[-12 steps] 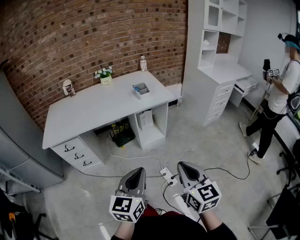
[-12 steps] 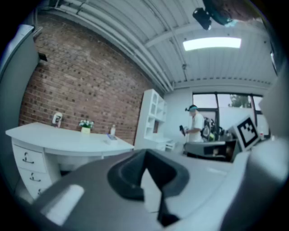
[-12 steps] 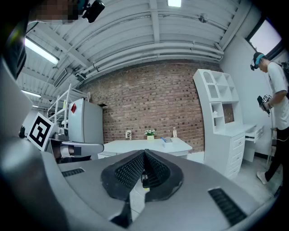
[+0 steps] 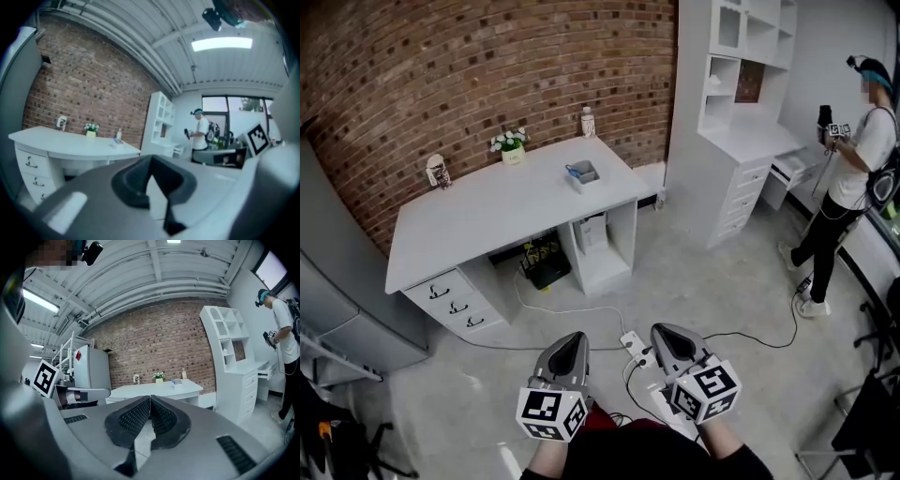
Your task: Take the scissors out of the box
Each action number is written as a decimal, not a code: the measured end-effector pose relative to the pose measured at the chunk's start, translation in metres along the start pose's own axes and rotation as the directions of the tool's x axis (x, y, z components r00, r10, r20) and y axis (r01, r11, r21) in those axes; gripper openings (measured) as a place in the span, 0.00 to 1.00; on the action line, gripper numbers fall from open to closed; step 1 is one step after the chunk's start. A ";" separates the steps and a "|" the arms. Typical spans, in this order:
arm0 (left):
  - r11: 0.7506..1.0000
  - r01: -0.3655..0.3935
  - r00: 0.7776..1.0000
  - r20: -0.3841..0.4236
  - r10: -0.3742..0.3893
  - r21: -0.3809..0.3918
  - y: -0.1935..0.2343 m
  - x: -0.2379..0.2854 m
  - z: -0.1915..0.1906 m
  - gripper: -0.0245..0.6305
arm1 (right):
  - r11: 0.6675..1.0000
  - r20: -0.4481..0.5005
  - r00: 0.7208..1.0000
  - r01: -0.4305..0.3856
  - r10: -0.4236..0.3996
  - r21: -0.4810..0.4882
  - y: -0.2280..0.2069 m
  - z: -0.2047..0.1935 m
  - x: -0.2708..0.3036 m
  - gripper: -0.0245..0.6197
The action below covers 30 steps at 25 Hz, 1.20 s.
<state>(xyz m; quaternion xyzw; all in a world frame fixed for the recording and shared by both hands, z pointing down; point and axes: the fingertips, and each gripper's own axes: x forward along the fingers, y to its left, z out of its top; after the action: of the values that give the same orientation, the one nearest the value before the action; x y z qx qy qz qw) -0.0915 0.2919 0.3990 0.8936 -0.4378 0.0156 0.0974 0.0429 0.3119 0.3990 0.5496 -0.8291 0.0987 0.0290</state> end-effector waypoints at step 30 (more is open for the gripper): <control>1.000 -0.009 0.999 -0.038 0.008 -0.029 0.035 0.072 -0.002 0.04 | 0.998 -0.059 0.997 0.044 -0.041 0.047 -0.054 -0.011 0.048 0.05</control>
<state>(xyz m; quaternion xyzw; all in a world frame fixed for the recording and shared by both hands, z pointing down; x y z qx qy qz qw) -0.0745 0.2159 0.4148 0.8898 -0.4399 0.0266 0.1185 0.0726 0.2500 0.4242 0.5646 -0.8134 0.1338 0.0419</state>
